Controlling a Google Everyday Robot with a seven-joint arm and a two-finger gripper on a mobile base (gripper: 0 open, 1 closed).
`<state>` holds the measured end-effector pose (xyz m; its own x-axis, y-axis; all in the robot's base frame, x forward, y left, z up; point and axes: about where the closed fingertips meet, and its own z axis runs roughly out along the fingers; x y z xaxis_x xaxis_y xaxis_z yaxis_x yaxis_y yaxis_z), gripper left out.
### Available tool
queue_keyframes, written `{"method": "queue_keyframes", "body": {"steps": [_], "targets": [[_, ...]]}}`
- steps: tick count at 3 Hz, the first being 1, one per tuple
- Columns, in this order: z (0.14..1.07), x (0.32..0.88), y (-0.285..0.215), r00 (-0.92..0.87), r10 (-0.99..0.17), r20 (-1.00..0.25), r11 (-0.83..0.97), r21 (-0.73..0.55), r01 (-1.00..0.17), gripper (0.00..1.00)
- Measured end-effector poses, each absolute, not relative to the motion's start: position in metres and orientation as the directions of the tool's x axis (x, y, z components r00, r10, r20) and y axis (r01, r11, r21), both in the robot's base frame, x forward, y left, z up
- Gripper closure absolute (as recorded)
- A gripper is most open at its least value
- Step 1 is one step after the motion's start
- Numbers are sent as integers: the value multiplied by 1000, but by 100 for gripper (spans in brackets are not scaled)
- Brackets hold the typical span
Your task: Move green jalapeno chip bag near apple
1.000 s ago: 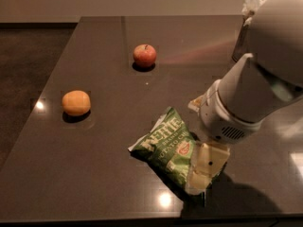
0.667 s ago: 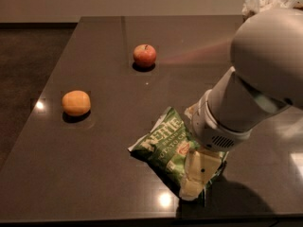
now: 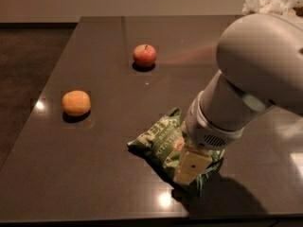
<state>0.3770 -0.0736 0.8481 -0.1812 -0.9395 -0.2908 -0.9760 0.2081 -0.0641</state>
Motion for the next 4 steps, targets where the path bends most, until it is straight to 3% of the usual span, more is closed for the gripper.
{"method": "queue_keyframes", "body": {"steps": [2,3,4], "targets": [[879,419,-74,-212,-933,-291,244,-81,-966,88],[895,455,-75,-225,-928,-298,262,-89,-961,100],[901,493,-73,-239,-920,-309,279,-90,-956,100]]}}
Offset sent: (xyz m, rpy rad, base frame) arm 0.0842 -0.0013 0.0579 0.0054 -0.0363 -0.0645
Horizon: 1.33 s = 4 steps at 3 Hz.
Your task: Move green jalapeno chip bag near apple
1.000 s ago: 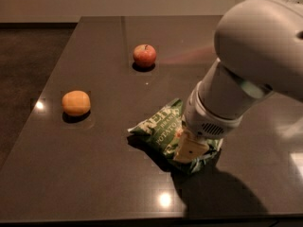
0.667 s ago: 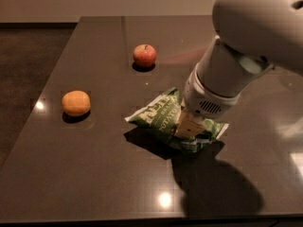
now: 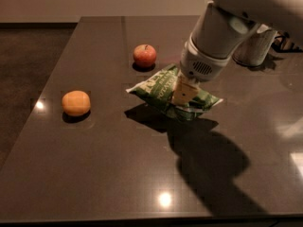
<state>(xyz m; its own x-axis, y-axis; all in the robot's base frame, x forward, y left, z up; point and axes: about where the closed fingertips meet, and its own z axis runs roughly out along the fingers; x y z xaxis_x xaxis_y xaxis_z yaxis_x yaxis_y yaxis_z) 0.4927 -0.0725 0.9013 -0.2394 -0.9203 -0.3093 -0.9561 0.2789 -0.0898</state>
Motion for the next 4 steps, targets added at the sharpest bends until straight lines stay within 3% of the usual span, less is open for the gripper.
{"method": "queue_keyframes", "body": {"steps": [2,3,4], "targets": [[897,562,-71,-284,-899,-334,326,-76,-942,100],[889,589,-74,-294,-899,-324,335,-78,-939,88],[880,606,-79,-295,-904,-311,333,-77,-940,65]]}}
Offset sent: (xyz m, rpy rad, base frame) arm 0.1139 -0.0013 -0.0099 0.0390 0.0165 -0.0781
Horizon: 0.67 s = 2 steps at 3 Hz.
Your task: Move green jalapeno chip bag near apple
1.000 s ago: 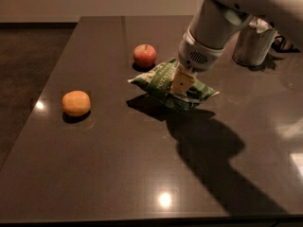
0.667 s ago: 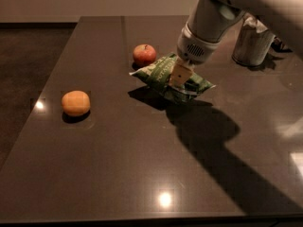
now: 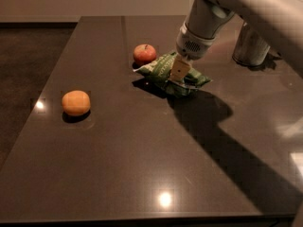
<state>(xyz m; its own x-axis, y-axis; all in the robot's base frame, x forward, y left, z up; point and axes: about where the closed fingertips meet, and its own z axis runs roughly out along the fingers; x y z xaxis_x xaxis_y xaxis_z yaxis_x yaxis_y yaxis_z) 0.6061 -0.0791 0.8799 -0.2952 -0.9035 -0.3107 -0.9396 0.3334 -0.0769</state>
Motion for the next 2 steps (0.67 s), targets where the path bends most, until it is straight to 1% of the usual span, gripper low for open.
{"method": "queue_keyframes", "body": {"steps": [2], "targets": [[872,616,-83,-292,-907,-303,327,-70,-942,19]]}}
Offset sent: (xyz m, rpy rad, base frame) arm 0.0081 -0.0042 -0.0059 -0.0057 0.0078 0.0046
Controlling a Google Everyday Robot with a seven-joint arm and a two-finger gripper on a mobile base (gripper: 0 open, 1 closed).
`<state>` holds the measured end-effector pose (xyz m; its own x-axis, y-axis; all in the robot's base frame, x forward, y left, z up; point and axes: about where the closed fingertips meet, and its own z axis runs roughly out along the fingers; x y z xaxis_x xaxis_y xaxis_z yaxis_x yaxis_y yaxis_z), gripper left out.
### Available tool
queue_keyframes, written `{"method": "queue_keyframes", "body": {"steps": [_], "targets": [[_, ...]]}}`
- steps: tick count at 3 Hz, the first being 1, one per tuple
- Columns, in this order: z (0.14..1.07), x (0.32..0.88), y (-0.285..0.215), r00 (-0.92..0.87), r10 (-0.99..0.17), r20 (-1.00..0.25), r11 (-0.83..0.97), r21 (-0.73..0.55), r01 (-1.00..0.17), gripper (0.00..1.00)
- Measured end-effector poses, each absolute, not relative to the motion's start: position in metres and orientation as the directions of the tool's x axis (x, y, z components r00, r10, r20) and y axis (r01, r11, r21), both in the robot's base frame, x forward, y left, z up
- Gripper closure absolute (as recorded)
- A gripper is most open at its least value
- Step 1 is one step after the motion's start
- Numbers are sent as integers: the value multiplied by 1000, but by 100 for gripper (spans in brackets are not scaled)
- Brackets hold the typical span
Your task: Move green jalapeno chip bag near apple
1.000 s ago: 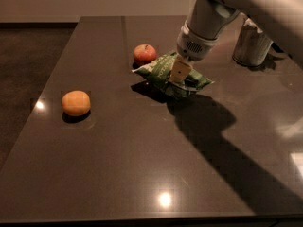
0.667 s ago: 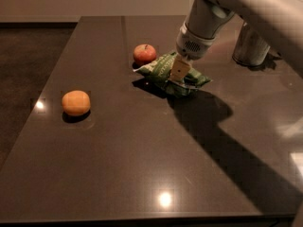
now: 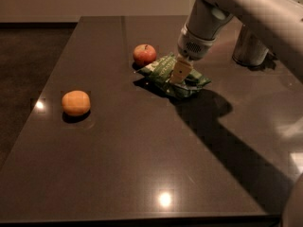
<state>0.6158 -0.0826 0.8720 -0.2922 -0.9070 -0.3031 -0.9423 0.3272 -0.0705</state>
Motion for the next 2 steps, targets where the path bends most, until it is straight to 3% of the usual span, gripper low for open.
{"method": "queue_keyframes", "body": {"steps": [1,2], "targets": [[870,616,-81,-291,-907,-303,326,-70,-943,0],[870,617,-81,-291,-907,-303,326,-70,-943,0]]}}
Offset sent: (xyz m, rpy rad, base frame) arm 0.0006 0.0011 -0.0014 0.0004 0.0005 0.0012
